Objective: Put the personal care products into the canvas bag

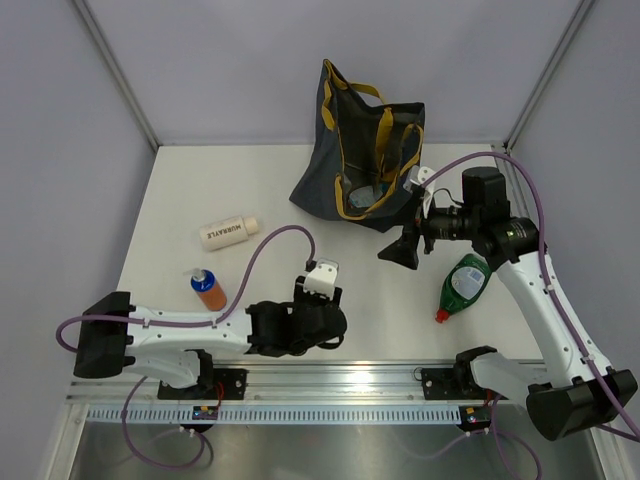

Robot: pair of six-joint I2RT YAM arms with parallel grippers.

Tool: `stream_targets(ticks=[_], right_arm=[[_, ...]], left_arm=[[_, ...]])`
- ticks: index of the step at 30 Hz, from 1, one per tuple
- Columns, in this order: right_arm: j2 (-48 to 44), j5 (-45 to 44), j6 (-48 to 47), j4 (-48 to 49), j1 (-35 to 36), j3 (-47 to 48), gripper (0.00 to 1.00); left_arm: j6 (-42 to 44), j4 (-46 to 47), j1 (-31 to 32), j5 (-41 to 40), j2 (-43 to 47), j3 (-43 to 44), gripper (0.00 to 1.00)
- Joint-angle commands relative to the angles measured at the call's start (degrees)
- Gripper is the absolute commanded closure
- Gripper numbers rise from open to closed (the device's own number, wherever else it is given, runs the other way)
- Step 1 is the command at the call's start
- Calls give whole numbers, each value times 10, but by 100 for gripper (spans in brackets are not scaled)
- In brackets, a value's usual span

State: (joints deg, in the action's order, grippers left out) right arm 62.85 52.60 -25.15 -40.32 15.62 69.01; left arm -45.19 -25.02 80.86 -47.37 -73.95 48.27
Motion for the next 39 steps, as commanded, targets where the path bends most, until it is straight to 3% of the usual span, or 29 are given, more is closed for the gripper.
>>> stream_targets(ticks=[1,3,6,7,8,10,12,13,15,16,18,19,20,22,26,34,37,39], right_arm=[[-11,-7,-7,9,-2,-2,1],[-6,0,-25,-7,-1,-1,0],[14,71,-142,-96,-1,8,0],[32,89,-240,-126,-1,10,0],[42,108,-302,-196,-1,10,1],[72,138,-444,-241,-1,2,0],[91,152,-480,-243,2,-19,1],[112,154,-477,-232,5,-23,0],[130,153,-431,-178,32,-24,0],[136,146,-352,-147,45,-25,1],[123,86,-200,37,91,-51,1],[106,52,-51,119,108,-83,1],[100,35,-25,202,121,-92,1],[95,3,65,261,150,-100,1],[113,30,88,277,164,-88,0],[143,145,17,204,205,-64,0],[145,138,0,183,216,-61,2],[148,131,0,181,216,-59,9]], left_arm=[[10,19,1,-31,25,13,100],[40,63,-10,-10,63,-4,100],[146,172,-82,131,146,-44,100],[159,202,-107,221,167,-52,100],[169,230,-158,257,199,-56,100],[210,246,-210,371,221,-56,100],[252,246,-276,443,235,-45,100],[264,246,-294,512,234,-28,100],[285,238,-331,571,231,-11,100],[301,235,-337,610,225,4,100],[322,235,-351,648,220,16,100],[325,238,-352,676,218,23,100],[328,244,-355,690,217,26,100],[331,247,-362,730,213,32,100],[324,279,-365,775,207,42,100],[318,310,-366,783,182,65,100],[317,315,-370,788,181,72,100],[307,331,-374,796,183,71,100]])
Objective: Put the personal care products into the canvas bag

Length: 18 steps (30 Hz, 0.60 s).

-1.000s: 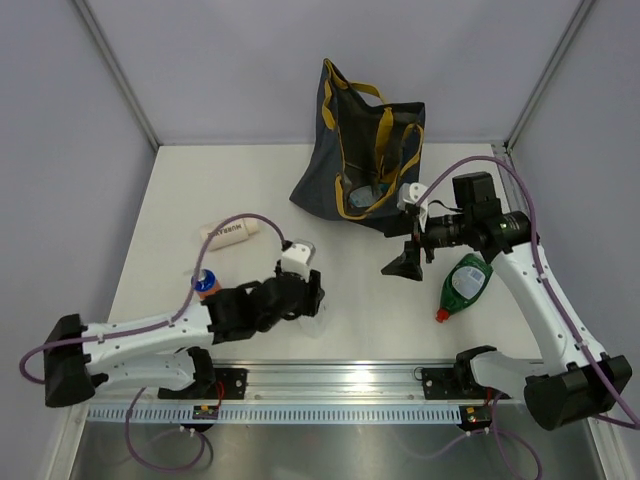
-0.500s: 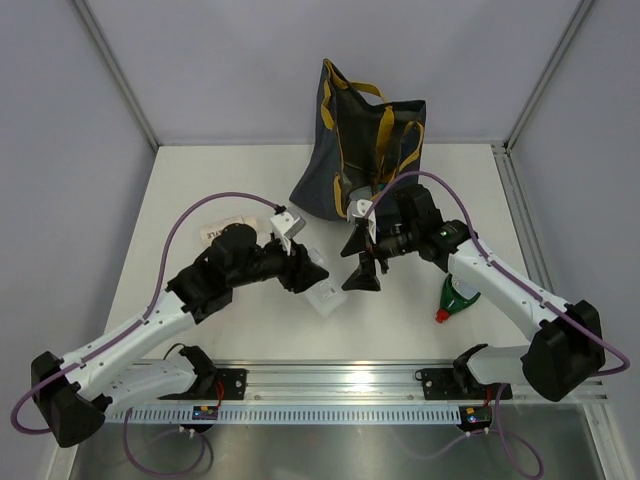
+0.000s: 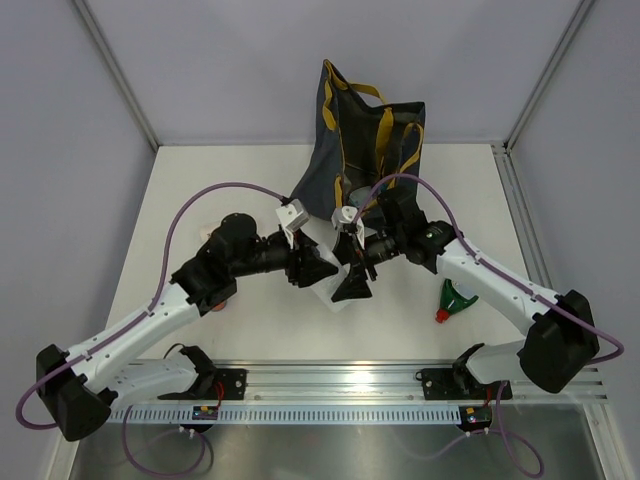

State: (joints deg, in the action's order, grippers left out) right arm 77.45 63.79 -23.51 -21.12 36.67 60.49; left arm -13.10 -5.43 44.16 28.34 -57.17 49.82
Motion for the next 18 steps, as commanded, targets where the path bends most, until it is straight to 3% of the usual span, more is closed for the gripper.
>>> stream_targets(ticks=[1,2,3,7,9,10,12,13,16,18], right_arm=[[5,20,-17,-15,6,31,13],[8,24,-17,-22,7,36,19],[11,32,-20,-30,7,41,36],[22,39,-39,-74,7,74,77],[20,32,-43,-81,7,79,88],[17,30,-46,-87,6,82,95],[11,27,-51,-90,6,86,100],[5,27,-53,-95,5,89,100],[-4,20,-65,-114,5,104,100],[-8,17,-68,-123,3,117,100]], left_arm=[[-17,145,-8,42,16,55,100],[-20,148,-9,44,17,55,100],[-22,150,-9,44,17,53,100],[-26,161,-12,42,26,45,100],[-32,164,-14,41,30,40,100],[-33,162,-15,38,33,39,95],[-32,158,-16,19,44,36,68],[-30,150,-15,9,50,34,39],[-11,136,-17,-18,77,28,15],[10,121,-17,-41,95,30,7]])
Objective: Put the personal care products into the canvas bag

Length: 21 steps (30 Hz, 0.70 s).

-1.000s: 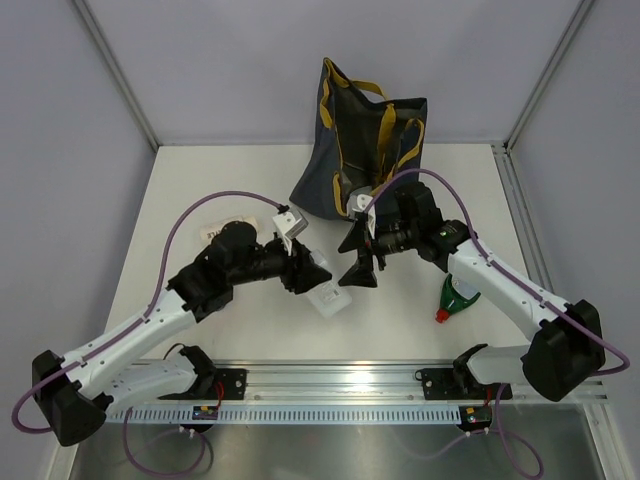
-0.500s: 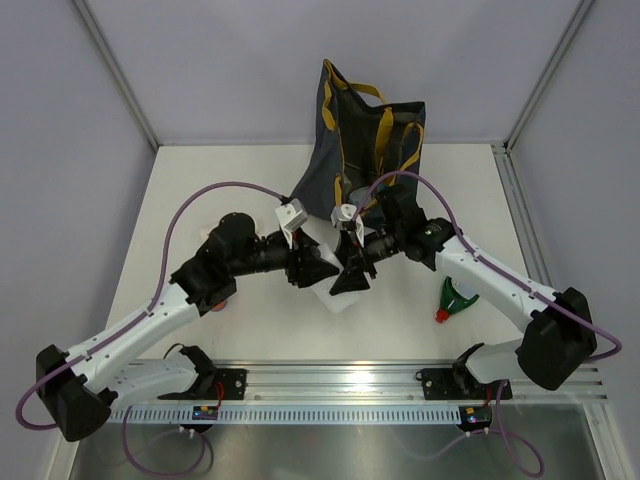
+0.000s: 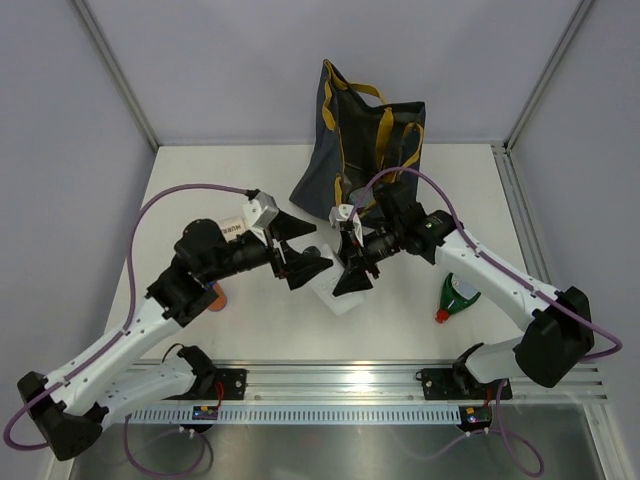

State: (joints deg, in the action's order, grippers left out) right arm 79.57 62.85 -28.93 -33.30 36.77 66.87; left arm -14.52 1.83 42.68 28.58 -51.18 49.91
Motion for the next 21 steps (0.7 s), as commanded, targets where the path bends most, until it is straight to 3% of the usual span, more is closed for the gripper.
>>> stream_targets(ticks=[1,5,14,18,21], right_arm=[[-34,27,3,1,-2,67,100],[-36,18,19,-17,-18,120,100],[-3,19,219,83,-129,279,100],[37,-79,315,128,-183,379,100],[74,-221,341,131,-193,429,100]], left_arm=[[32,22,-2,-55,42,39,1],[84,-41,-2,-106,70,64,1],[163,-115,-2,-285,155,59,1],[164,-143,-2,-346,165,35,1],[152,-144,-3,-356,173,7,1]])
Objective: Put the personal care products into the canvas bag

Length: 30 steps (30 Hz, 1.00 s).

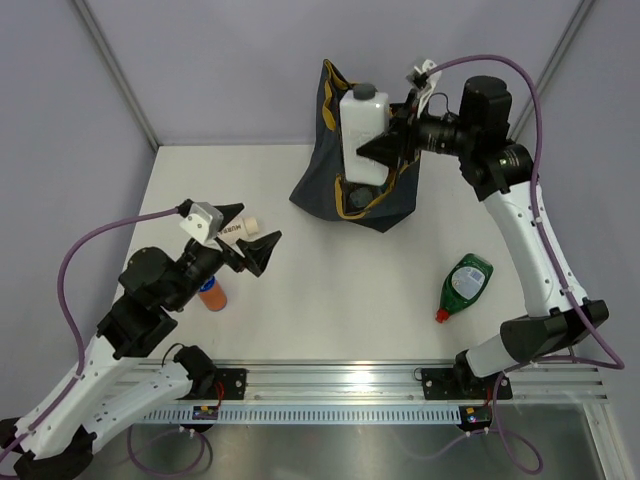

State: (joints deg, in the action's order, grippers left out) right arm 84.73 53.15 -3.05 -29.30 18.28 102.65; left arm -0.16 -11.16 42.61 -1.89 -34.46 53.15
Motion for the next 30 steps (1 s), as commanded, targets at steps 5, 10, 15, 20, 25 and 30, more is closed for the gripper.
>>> stream_targets(ticks=[5,10,15,20,25,30], right_arm=[[79,-326,109,102,-4,92,100],[105,-401,110,65,6,71,100],[119,-416,64,40,42,36,100],[183,-498,73,-22,97,87,100],[246,-494,115,-21,108,140,100],[312,-475,89,-21,122,208,95]], left_arm=[[-4,-11,-2,-65,29,-56,1],[-14,-13,-2,-84,48,-82,1],[-48,-17,-2,-128,27,-104,1],[-68,-12,-2,-157,1,-112,1],[-76,-4,-2,-154,3,-124,1],[-81,-1,-3,-158,12,-136,1]])
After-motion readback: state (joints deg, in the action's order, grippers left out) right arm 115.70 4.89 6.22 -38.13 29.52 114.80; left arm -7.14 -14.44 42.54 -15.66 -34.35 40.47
